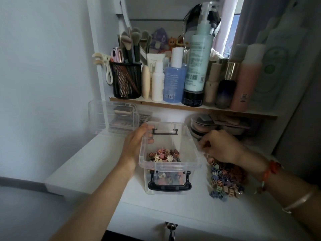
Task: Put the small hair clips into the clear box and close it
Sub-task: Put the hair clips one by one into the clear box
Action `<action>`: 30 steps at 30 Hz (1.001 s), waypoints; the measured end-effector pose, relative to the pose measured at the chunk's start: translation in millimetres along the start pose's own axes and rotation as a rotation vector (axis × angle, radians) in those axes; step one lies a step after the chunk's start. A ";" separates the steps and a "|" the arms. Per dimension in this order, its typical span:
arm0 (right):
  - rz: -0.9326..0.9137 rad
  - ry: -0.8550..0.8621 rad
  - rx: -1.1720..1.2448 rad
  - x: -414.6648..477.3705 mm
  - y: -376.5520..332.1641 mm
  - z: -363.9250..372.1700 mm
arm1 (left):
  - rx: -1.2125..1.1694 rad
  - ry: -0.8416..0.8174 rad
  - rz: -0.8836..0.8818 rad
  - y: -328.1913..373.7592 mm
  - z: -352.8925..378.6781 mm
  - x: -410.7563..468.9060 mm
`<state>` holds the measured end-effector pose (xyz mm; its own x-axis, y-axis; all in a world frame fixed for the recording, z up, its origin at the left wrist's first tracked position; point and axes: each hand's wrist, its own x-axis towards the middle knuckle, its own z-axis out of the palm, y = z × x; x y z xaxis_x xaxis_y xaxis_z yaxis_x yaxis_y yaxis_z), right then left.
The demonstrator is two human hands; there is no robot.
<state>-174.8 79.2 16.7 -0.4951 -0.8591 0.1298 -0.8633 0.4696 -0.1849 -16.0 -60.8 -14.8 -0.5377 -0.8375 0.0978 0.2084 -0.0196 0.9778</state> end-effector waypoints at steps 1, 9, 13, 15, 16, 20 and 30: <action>0.009 0.080 0.129 2.0 -1.2 -4.0 | 0.002 -0.004 0.000 -0.8 -0.4 0.9; -0.072 0.172 0.591 7.3 -12.8 -31.2 | 0.011 0.003 -0.001 -1.8 -0.6 3.8; 0.008 0.139 0.129 15.0 12.2 -4.2 | 0.049 -0.012 0.052 -2.6 2.2 9.5; -0.004 0.080 0.037 16.8 16.0 7.0 | 0.024 -0.001 0.011 -1.4 6.6 13.0; -0.003 0.062 0.011 18.2 16.7 10.4 | 0.010 0.004 -0.012 0.2 10.4 15.2; 0.012 0.025 -0.063 24.5 15.3 18.2 | -0.031 0.016 -0.075 3.7 22.0 19.4; 0.038 0.027 -0.065 28.8 13.1 13.7 | -0.075 0.003 -0.072 -9.9 18.7 31.7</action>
<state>-199.1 57.8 4.7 -0.5296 -0.8348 0.1502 -0.8478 0.5150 -0.1267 -50.4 -76.9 -18.0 -0.5511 -0.8340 0.0266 0.2299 -0.1211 0.9657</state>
